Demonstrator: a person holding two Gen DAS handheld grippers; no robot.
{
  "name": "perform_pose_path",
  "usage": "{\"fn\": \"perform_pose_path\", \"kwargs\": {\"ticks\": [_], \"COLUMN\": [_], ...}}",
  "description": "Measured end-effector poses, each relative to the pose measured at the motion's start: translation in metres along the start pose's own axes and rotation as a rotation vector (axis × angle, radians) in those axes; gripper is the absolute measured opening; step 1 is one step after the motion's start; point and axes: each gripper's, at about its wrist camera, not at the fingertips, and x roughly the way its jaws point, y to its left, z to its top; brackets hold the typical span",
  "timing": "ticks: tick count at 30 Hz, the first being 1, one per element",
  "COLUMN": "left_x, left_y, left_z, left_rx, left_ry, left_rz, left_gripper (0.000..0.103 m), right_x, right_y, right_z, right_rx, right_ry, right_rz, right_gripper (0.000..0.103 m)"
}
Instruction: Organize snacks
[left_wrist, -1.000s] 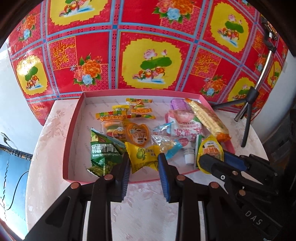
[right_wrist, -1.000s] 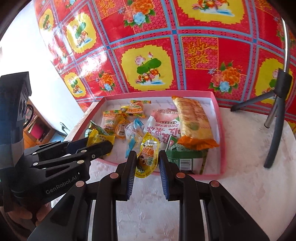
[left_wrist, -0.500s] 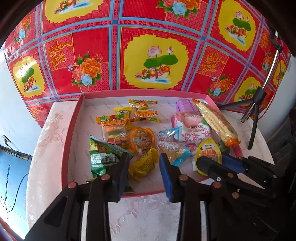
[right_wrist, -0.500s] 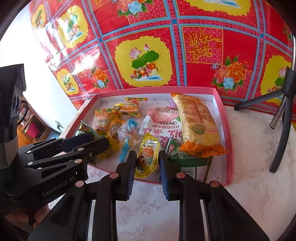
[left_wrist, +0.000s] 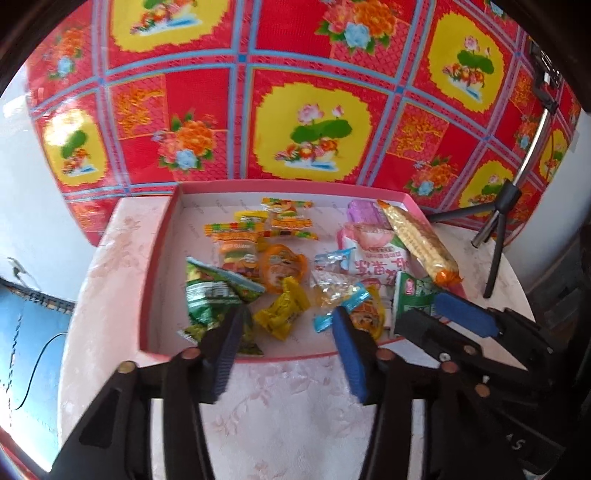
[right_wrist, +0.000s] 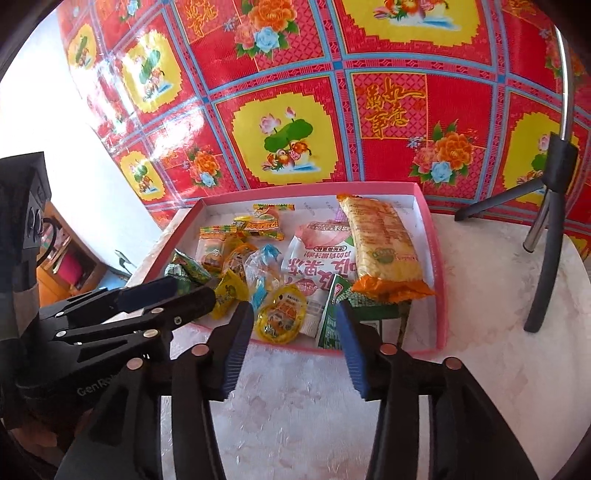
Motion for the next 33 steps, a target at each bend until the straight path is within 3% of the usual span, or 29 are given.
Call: {"fn": "perform_pose_path", "kwargs": {"ticks": [6, 16, 33], "left_x": [-0.008, -0.020, 0.000], "left_y": [0.005, 0.007, 0.011], "left_z": [-0.010, -0.028, -0.052], "left_rx": [-0.012, -0.014, -0.025], "left_ry": [0.009, 0.031, 0.130], "left_rz": [0.033, 0.047, 0.064], "left_gripper": [0.066, 0.067, 0.067], "right_x": [-0.012, -0.028, -0.011], "right_y": [0.001, -0.005, -0.024], "right_z": [-0.008, -0.025, -0.050], "right_rx": [0.001, 0.005, 0.093], "right_ry": [-0.006, 0.005, 0.121], "right_rz": [0.004, -0.022, -0.131], "right_gripper": [0.058, 0.071, 0.079]}}
